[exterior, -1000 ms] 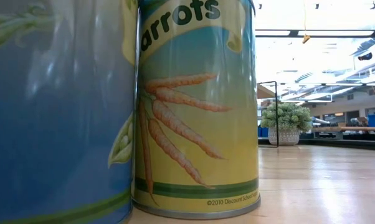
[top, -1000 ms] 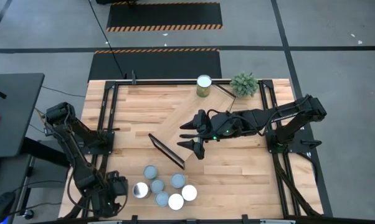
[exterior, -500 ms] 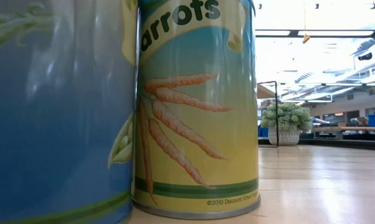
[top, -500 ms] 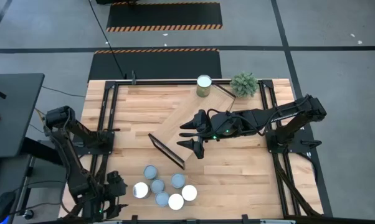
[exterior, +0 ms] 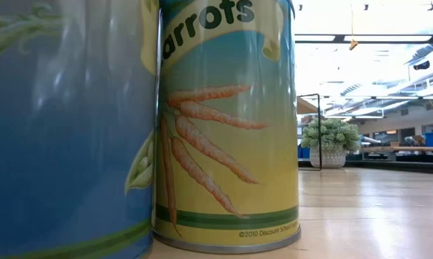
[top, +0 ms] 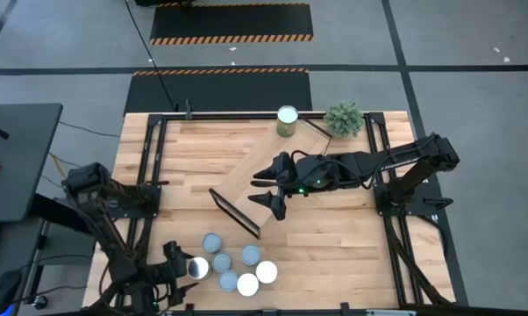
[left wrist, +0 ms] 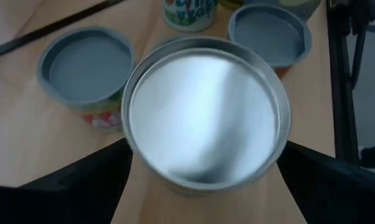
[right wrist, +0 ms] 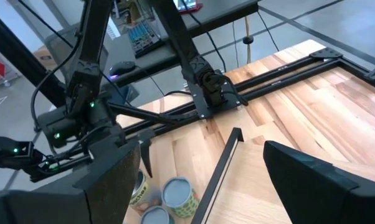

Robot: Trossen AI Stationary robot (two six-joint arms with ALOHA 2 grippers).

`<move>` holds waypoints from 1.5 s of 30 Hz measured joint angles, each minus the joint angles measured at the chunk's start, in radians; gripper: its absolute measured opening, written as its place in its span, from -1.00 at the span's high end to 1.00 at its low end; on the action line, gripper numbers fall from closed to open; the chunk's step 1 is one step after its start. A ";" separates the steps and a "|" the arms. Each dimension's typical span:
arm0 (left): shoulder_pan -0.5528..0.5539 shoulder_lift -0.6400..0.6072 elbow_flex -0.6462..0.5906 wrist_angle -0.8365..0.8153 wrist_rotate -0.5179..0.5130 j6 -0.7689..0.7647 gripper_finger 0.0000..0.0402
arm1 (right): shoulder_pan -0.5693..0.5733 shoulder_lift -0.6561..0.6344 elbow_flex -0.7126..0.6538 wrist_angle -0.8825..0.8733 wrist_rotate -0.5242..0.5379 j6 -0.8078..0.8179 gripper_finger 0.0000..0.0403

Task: Pick and place cans onto a shelf
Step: Put the canned peaches on the shelf

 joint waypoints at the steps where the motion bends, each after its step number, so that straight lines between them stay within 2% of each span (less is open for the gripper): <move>1: 0.004 0.007 0.000 0.014 -0.010 0.016 -0.98 | -0.003 0.000 0.000 0.000 0.000 0.002 -0.73; 9: 0.047 0.022 0.000 0.109 -0.023 0.118 -0.92 | -0.021 0.000 0.000 -0.001 -0.007 0.002 -0.73; 17: 0.082 0.010 0.000 0.105 -0.009 0.118 -0.60 | -0.026 0.000 0.000 -0.002 -0.025 0.002 -0.73; 21: 0.082 -0.055 0.001 0.095 0.039 0.120 -0.53 | -0.027 -0.010 -0.002 -0.014 -0.034 0.001 -0.73; 27: 0.099 -0.253 0.002 0.090 0.114 0.228 -0.55 | -0.043 -0.064 -0.002 -0.037 -0.035 -0.008 -0.73; 31: 0.180 -0.394 0.002 0.087 0.180 0.361 -0.57 | -0.060 -0.101 -0.001 -0.100 -0.041 -0.005 -0.73; 37: 0.378 -0.529 0.003 0.097 0.355 0.552 -0.55 | -0.062 -0.127 -0.001 -0.166 -0.055 -0.008 -0.73; 40: 0.467 -0.559 0.016 0.124 0.430 0.640 -0.55 | -0.062 -0.146 -0.001 -0.192 -0.050 -0.006 -0.73; 45: 0.579 -0.556 0.130 0.095 0.548 0.818 -0.55 | -0.062 -0.180 -0.001 -0.242 -0.001 0.006 -0.73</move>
